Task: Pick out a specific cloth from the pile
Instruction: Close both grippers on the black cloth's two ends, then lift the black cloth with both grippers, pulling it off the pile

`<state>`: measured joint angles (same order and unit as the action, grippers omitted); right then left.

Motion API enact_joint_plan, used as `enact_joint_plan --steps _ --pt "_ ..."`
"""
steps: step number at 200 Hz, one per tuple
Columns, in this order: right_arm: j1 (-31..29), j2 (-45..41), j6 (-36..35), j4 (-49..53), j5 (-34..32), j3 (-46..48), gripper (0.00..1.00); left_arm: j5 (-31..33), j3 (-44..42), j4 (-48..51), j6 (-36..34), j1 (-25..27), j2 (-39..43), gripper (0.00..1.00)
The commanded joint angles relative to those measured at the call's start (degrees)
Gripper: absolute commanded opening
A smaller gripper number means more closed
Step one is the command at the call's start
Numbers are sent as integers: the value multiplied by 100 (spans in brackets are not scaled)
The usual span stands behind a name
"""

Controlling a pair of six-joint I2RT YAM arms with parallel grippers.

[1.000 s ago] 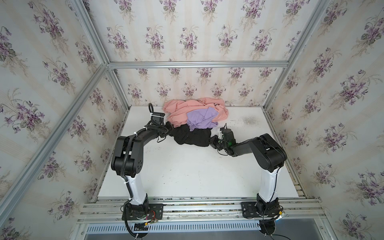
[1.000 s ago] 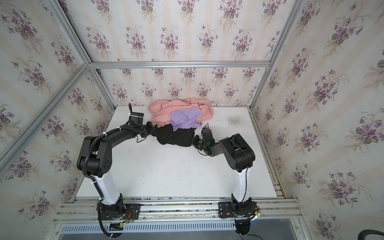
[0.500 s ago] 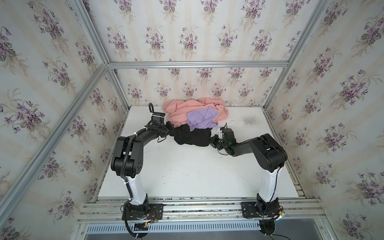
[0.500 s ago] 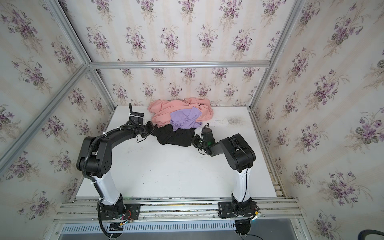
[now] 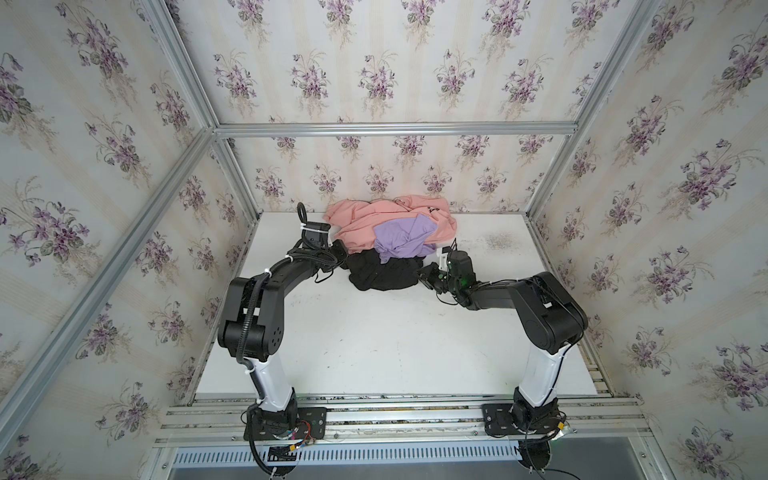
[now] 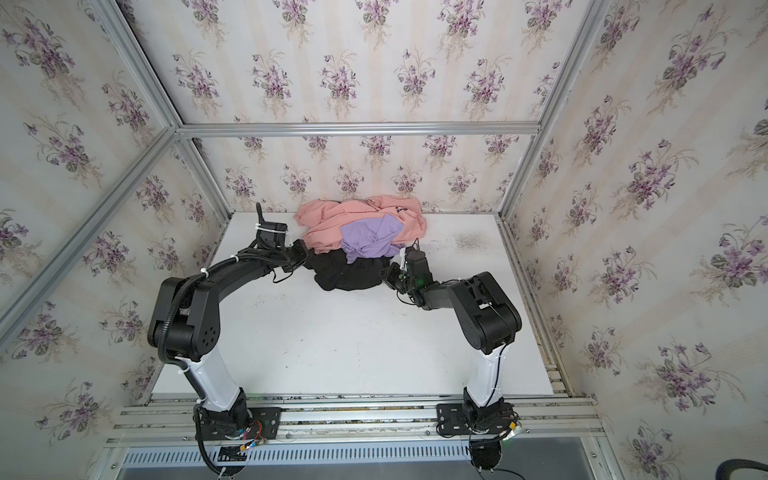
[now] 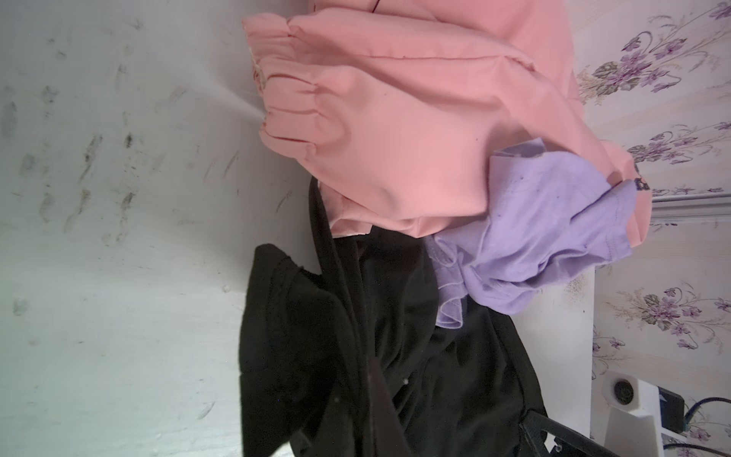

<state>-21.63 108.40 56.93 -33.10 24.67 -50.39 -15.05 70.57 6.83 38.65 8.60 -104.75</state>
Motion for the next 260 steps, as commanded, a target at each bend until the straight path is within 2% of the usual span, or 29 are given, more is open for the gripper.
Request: enact_joint_plan --steps 1,260 --pt "-9 -157 -77 -3 -75 -92 5 -42 -16 -94 31 -7 101 1" --pt "206 -979 -261 612 -137 -796 3 70 844 195 69 -175 253 2"
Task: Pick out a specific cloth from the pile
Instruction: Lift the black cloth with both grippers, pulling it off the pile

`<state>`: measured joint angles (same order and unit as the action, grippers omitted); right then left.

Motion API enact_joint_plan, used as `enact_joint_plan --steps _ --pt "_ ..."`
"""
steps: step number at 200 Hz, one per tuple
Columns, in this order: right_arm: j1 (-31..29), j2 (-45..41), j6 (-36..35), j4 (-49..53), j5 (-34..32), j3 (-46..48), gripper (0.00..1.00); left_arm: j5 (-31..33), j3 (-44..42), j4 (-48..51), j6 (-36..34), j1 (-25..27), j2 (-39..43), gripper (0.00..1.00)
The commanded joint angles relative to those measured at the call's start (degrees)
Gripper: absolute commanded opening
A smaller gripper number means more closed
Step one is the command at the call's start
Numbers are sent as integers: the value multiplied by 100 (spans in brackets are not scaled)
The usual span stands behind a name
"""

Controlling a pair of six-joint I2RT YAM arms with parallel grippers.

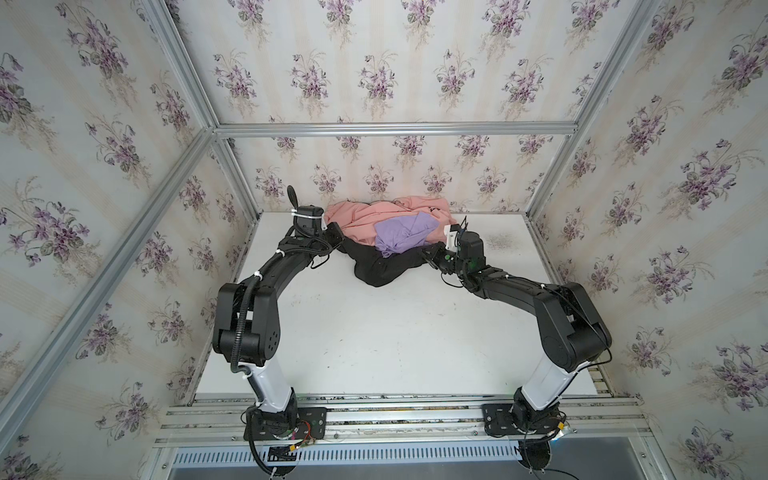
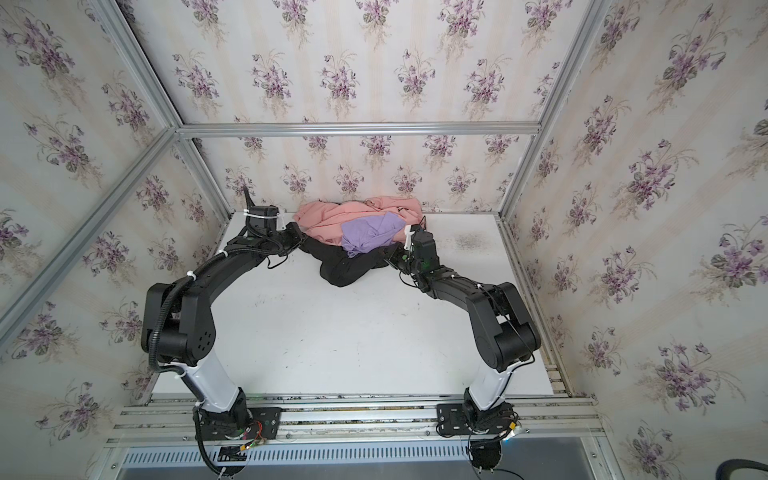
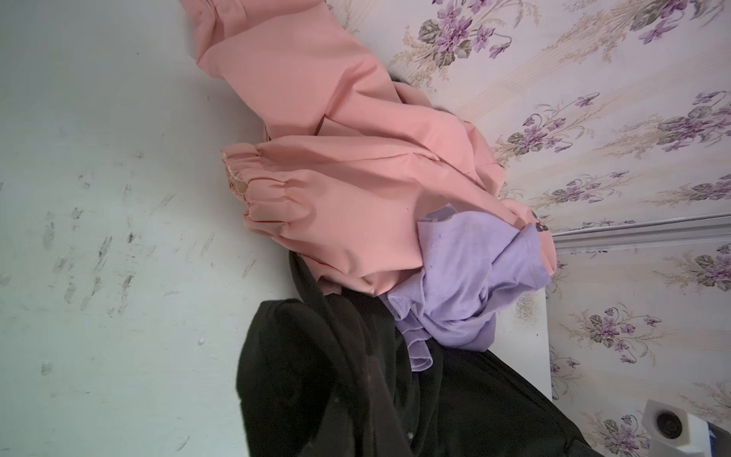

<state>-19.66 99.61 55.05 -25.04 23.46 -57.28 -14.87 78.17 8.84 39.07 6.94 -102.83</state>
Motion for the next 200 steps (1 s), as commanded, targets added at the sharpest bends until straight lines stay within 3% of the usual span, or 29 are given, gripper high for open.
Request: enact_joint_plan --steps 1,101,200 --pt "12 -109 -73 -195 -13 -108 3 49 88 -1 29 -8 61 2" --pt "42 -616 10 -294 -202 110 3 72 190 3 82 3 191 2" --pt "50 -904 -197 135 -228 -277 3 107 229 11 23 -8 375 2"
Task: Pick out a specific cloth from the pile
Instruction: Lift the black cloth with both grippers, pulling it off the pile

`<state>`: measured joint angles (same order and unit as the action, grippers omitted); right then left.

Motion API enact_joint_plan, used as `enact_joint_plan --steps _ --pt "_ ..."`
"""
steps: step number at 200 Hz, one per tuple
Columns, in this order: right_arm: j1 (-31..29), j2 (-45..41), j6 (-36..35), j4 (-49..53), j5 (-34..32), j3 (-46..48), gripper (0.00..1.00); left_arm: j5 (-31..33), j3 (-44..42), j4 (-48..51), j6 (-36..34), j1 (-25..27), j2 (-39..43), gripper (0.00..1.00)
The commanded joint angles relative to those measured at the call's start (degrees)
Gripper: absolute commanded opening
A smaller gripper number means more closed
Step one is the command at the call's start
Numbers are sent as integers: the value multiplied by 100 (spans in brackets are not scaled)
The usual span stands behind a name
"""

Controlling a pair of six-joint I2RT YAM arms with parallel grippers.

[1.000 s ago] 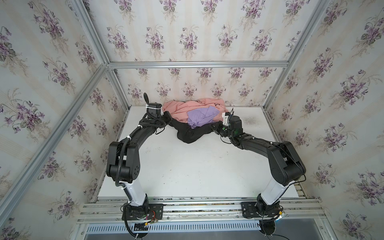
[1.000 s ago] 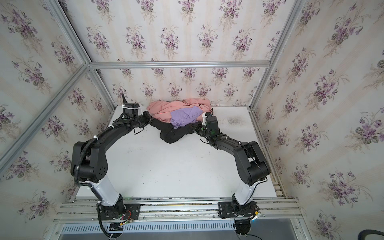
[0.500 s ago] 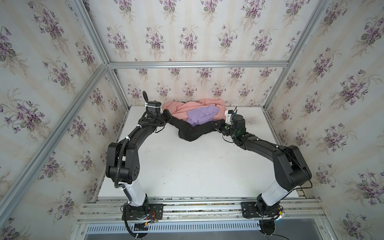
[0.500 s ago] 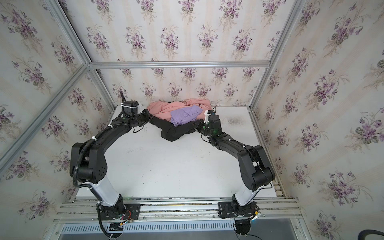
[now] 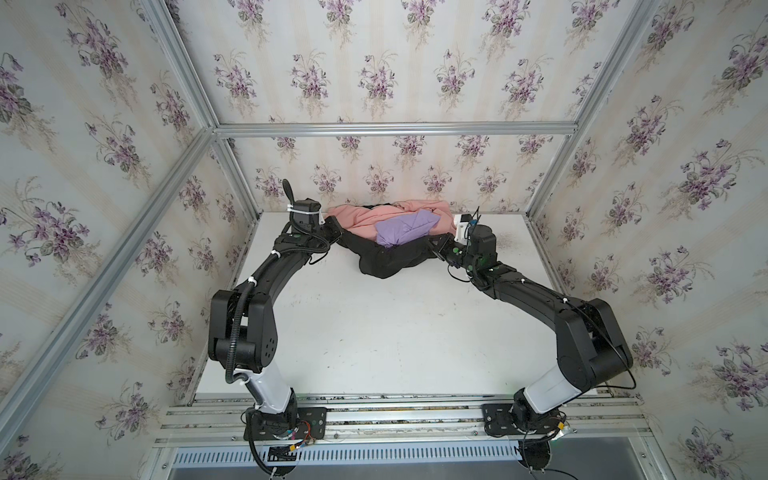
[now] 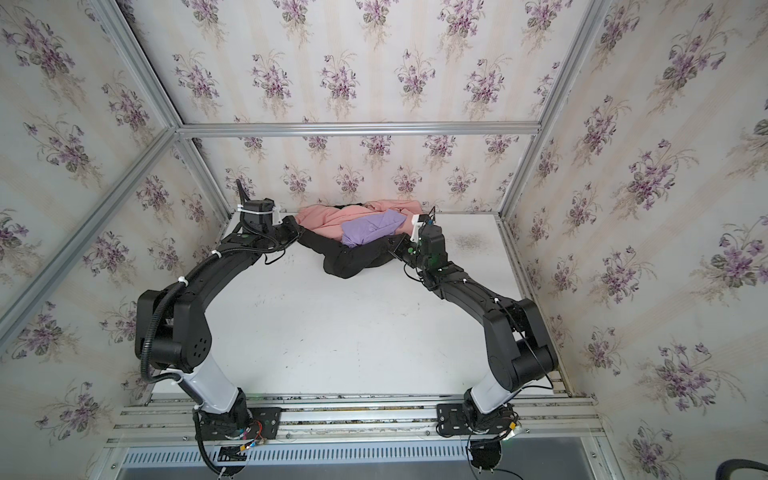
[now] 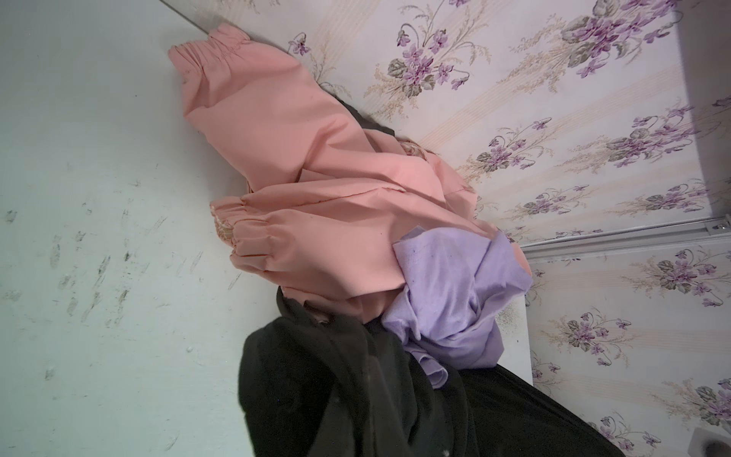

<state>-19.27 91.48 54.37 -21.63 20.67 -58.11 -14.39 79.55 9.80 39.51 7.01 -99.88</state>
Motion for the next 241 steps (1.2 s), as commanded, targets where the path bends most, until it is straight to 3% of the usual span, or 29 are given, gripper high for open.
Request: enact_joint_plan --steps 1,241 --pt "11 -93 -129 -199 60 -202 3 59 94 -84 -21 -15 81 2" --pt "118 -183 -632 812 63 -1661 3 191 567 215 -145 -102 170 2"
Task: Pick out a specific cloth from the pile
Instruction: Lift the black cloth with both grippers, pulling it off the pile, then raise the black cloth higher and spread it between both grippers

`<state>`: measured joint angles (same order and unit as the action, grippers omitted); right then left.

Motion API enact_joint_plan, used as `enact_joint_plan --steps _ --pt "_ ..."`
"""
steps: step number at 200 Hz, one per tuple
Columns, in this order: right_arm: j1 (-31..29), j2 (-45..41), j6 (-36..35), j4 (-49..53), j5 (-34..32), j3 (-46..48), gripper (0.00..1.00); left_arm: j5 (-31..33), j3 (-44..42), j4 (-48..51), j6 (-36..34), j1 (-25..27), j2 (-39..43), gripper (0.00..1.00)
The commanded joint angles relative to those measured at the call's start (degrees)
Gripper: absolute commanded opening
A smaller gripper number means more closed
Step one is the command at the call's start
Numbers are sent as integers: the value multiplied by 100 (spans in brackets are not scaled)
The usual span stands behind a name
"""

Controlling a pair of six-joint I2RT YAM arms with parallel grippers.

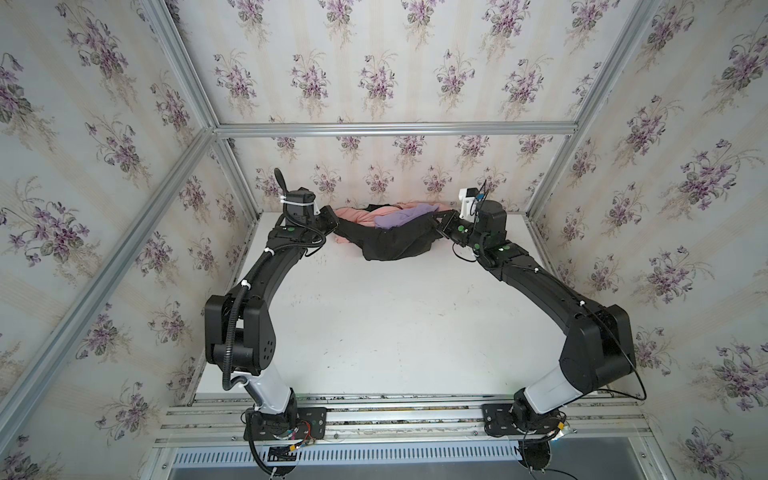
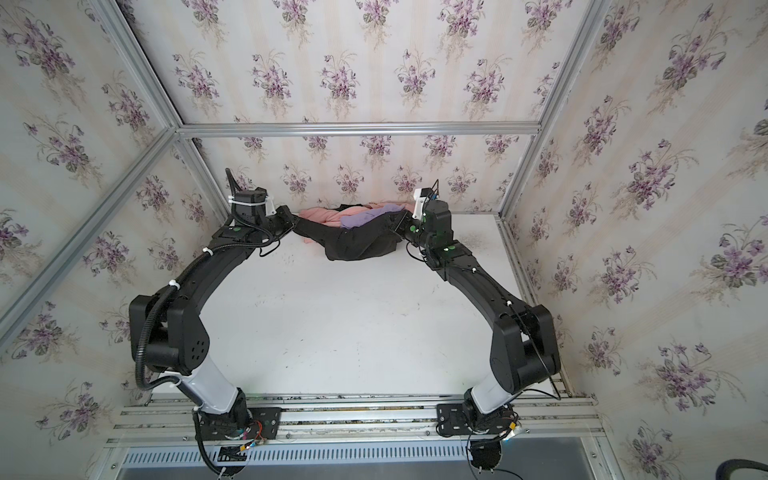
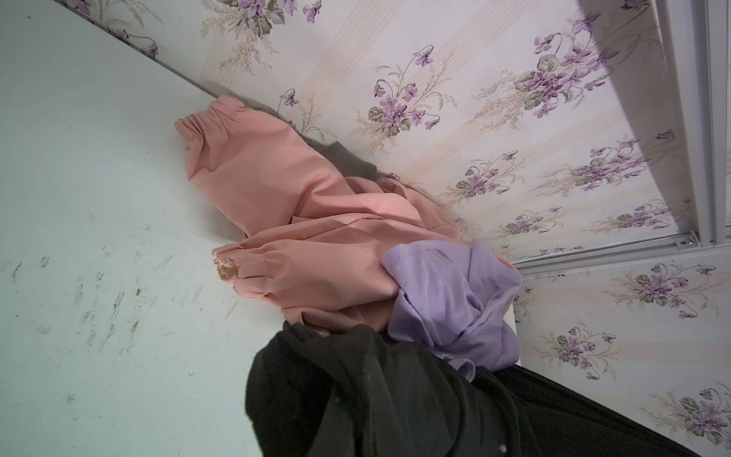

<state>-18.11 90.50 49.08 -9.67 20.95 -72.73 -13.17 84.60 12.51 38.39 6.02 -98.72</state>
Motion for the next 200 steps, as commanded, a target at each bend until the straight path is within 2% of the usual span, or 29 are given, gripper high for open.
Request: enact_joint_plan --steps 1,200 --pt "1 -89 -106 -380 37 -207 3 69 64 -56 -34 -4 54 2" --pt "2 -375 -315 -88 -205 -818 3 60 160 -57 2 3 252 2"
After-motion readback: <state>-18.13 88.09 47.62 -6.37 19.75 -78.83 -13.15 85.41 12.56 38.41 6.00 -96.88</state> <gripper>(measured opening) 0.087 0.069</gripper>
